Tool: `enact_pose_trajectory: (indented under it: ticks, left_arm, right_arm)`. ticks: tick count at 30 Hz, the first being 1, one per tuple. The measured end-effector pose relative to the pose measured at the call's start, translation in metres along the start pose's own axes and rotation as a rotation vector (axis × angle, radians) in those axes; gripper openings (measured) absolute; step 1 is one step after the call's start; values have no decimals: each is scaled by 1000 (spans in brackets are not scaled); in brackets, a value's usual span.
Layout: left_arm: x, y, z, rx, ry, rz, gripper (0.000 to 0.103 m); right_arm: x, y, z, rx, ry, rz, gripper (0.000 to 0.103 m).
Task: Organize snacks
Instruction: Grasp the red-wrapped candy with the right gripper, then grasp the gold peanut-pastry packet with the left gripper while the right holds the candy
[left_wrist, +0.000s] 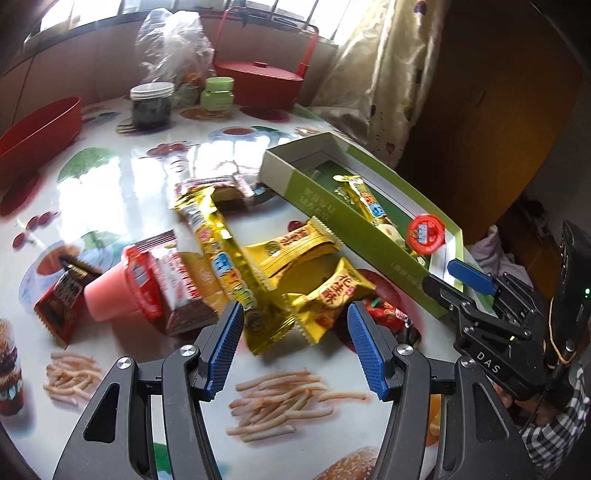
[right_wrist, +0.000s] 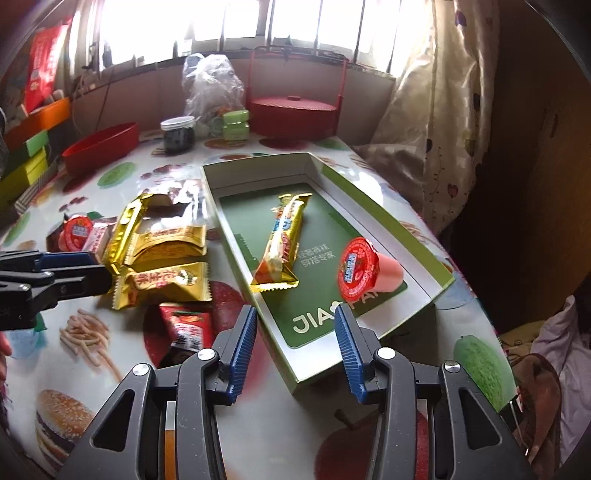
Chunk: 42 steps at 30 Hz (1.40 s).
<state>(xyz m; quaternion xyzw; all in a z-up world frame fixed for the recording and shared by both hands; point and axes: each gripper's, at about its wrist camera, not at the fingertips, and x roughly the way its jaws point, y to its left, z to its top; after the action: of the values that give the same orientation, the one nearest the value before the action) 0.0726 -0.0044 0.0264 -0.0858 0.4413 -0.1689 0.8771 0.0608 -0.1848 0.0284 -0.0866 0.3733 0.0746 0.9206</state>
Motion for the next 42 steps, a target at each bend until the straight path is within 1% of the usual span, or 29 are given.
enact_pose_trajectory:
  ticks: [2, 3, 5, 7, 9, 14, 17, 19, 23, 26, 30, 31, 33, 36, 42]
  left_arm:
    - [3, -3, 3, 23, 3, -5, 60]
    - [4, -5, 4, 34, 4, -4, 60]
    - [8, -7, 6, 57, 9, -2, 60]
    - [9, -9, 9, 70, 11, 0, 60]
    - [11, -12, 12, 92, 15, -13, 60]
    - [14, -15, 16, 111, 23, -8, 60]
    - [14, -17, 16, 128, 26, 2, 60]
    - [13, -20, 17, 145, 23, -8, 60]
    - [16, -24, 19, 169, 28, -3, 60]
    - [20, -28, 21, 189, 43, -2, 60]
    - [27, -34, 21, 217, 65, 1, 60]
    - [28, -36, 22, 219, 65, -1, 60]
    - [31, -38, 23, 228, 71, -9, 60]
    - [37, -41, 24, 247, 86, 5, 60]
    - [47, -51, 23, 305, 114, -9, 60]
  right_arm:
    - [-2, -1, 0, 13, 1, -1, 42]
    - [-5, -1, 0, 24, -5, 13, 42]
    - [-14, 1, -1, 44, -35, 66, 42]
    - [-19, 8, -1, 40, -44, 135, 42]
    - [-19, 19, -2, 3, -32, 203, 42]
    - [-5, 36, -5, -30, 18, 245, 42]
    - [3, 40, -6, -25, 48, 253, 42]
    - [7, 40, -7, -21, 62, 264, 42]
    - [13, 42, -9, -20, 84, 274, 42]
    - [13, 40, -10, -16, 83, 267, 34]
    - [12, 36, -11, -11, 80, 260, 32]
    - [12, 35, -12, -10, 79, 261, 30]
    - [10, 32, -13, -10, 78, 261, 29]
    - [8, 28, -16, -5, 77, 260, 28]
    - [1, 17, -23, 7, 79, 247, 27]
